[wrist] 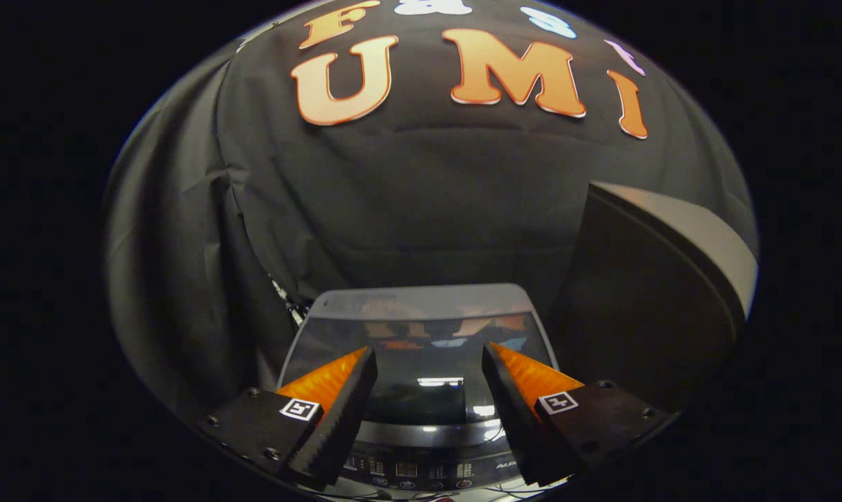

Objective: Put the clothes into the washing machine and then close the washing machine lid.

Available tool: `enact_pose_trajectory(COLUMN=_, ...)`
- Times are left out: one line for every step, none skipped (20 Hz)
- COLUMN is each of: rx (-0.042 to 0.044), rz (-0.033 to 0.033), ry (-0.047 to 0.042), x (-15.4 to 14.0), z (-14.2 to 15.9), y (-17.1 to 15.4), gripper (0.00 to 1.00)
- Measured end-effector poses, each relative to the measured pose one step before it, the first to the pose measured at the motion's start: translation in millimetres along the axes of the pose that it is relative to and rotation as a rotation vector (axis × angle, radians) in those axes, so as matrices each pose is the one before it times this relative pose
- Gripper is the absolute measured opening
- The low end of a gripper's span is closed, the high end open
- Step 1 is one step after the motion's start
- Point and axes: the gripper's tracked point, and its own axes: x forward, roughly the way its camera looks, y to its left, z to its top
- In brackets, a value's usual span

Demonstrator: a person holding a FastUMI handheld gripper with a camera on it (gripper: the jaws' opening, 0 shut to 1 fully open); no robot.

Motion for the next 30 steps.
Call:
enact_pose_trajectory(rx=-0.00018, rz=0.00725, ry=0.02498, x=5.24, z=-10.7, y=1.77, gripper=0.98)
enact_pose_trajectory(rx=-0.00272, rz=0.00542, ry=0.02778, x=3.86, z=-11.01, y=0.8, gripper=0.98)
enact_pose_trajectory(rx=-0.0021, rz=0.00421, ry=0.02363, x=3.97, z=-9.38, y=1.36, gripper=0.98)
enact_pose_trajectory(rx=-0.00369, rz=0.00551, ry=0.02684, x=3.06, z=-9.8, y=1.32, gripper=0.98)
enact_pose_trajectory(rx=0.00015, rz=0.00188, ry=0.01363, x=0.24, z=-4.53, y=0.85, gripper=0.98)
enact_pose_trajectory(rx=-0.0009, rz=0.00405, ry=0.00068, x=-2.32, z=1.66, y=1.8, gripper=0.99)
enact_pose_trajectory(rx=-0.00256, rz=0.00478, ry=-0.01143, x=-4.5, z=6.64, y=1.04, gripper=0.99)
enact_pose_trajectory(rx=-0.00548, rz=0.00341, ry=-0.02017, x=-8.77, z=9.87, y=0.68, gripper=0.99)
enact_pose_trajectory(rx=-0.00893, rz=0.00752, ry=-0.02696, x=-12.38, z=15.37, y=0.41, gripper=0.98)
enact_pose_trajectory(rx=-0.0087, rz=0.00827, ry=-0.03014, x=-18.32, z=19.15, y=-0.59, gripper=0.98)
enact_pose_trajectory(rx=-0.00774, rz=0.00323, ry=-0.0388, x=-18.41, z=21.57, y=-2.25, gripper=0.98)
enact_pose_trajectory(rx=-0.0101, rz=0.00366, ry=-0.05085, x=-19.87, z=23.03, y=-1.62, gripper=0.98)
enact_pose_trajectory(rx=-0.01482, rz=-0.00467, ry=-0.04579, x=-17.52, z=21.49, y=-4.95, gripper=0.98)
enact_pose_trajectory(rx=-0.00803, rz=-0.00732, ry=-0.04068, x=-17.41, z=21.06, y=-3.64, gripper=0.98)
enact_pose_trajectory(rx=0.00262, rz=-0.01091, ry=-0.04488, x=-15.69, z=19.77, y=-7.95, gripper=0.98)
enact_pose_trajectory(rx=0.01255, rz=-0.01248, ry=-0.04454, x=-15.88, z=18.89, y=-10.26, gripper=0.98)
enact_pose_trajectory(rx=0.01364, rz=-0.01503, ry=-0.03868, x=-11.49, z=15.4, y=-8.6, gripper=0.98)
enact_pose_trajectory(rx=0.00215, rz=-0.01742, ry=-0.03959, x=-12.14, z=14.72, y=-7.41, gripper=0.98)
enact_pose_trajectory(rx=-0.00005, rz=-0.0251, ry=-0.03957, x=-8.32, z=11.5, y=-8.92, gripper=0.98)
enact_pose_trajectory(rx=-0.01136, rz=-0.02332, ry=-0.02774, x=-12.5, z=13.04, y=-15.87, gripper=0.98)
enact_pose_trajectory(rx=-0.01204, rz=-0.03257, ry=-0.02121, x=-13.3, z=10.36, y=-19.84, gripper=0.98)
enact_pose_trajectory(rx=-0.00401, rz=-0.01536, ry=-0.02765, x=-12.44, z=18.6, y=-21.18, gripper=0.98)
enact_pose_trajectory(rx=-0.00509, rz=-0.01633, ry=-0.03477, x=-12.63, z=15.69, y=-18.05, gripper=0.98)
enact_pose_trajectory(rx=-0.00583, rz=-0.01445, ry=-0.02184, x=-16.87, z=11.62, y=-19.47, gripper=0.98)
enact_pose_trajectory(rx=-0.00128, rz=-0.00522, ry=-0.01484, x=-14.3, z=9.32, y=-15.44, gripper=0.98)
enact_pose_trajectory(rx=-0.00038, rz=-0.01016, ry=-0.01711, x=-16.15, z=7.76, y=-15.09, gripper=0.98)
enact_pose_trajectory(rx=0.00213, rz=-0.00203, ry=-0.01207, x=-14.2, z=7.37, y=-14.87, gripper=0.98)
enact_pose_trajectory(rx=0.00419, rz=-0.00794, ry=-0.01441, x=-13.1, z=6.82, y=-16.22, gripper=0.98)
enact_pose_trajectory(rx=-0.00084, rz=-0.00396, ry=-0.00919, x=-11.96, z=4.61, y=-14.66, gripper=0.98)
enact_pose_trajectory(rx=0.00414, rz=-0.00181, ry=-0.00452, x=-9.9, z=3.24, y=-13.25, gripper=0.98)
